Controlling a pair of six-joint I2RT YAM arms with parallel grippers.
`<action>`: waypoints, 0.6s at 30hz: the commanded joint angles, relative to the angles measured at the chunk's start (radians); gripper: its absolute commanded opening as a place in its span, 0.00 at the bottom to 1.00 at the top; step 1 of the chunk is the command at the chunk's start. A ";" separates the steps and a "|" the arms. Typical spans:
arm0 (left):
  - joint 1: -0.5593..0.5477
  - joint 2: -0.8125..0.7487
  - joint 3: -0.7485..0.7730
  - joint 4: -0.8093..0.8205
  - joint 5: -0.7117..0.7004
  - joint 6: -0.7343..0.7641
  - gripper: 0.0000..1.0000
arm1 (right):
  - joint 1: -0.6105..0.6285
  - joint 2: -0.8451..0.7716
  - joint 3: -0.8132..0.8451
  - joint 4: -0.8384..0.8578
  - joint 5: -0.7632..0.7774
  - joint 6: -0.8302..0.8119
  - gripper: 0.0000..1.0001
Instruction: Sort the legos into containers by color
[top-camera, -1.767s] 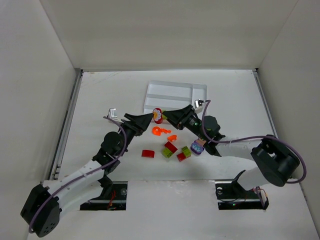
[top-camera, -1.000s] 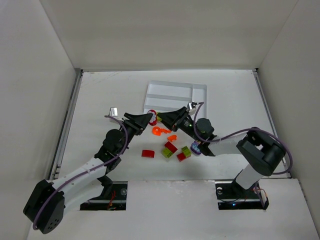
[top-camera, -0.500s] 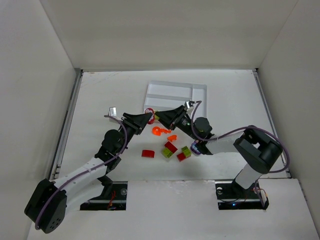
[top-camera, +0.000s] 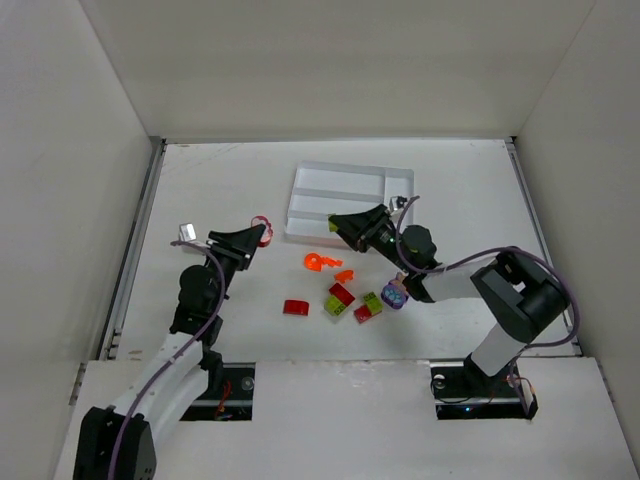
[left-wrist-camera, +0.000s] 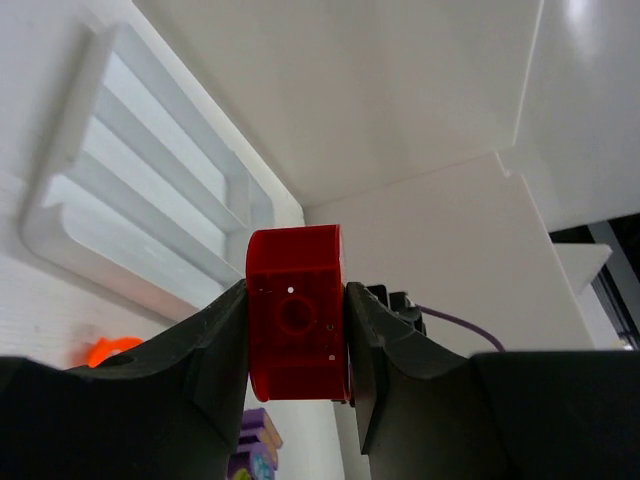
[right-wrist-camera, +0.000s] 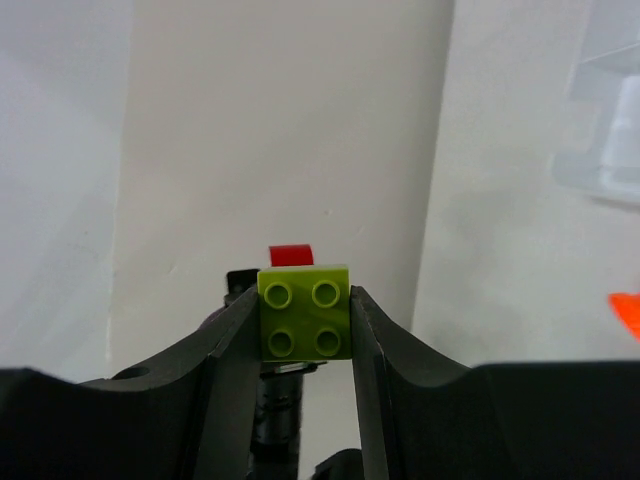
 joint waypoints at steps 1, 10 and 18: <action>0.083 -0.017 0.008 -0.028 0.109 0.040 0.19 | -0.045 -0.007 0.061 -0.072 -0.051 -0.085 0.31; -0.009 0.158 0.102 0.004 0.109 0.237 0.20 | -0.090 0.031 0.371 -0.644 0.091 -0.467 0.31; -0.024 0.219 0.051 0.051 0.075 0.277 0.23 | -0.087 0.290 0.880 -1.158 0.326 -0.808 0.31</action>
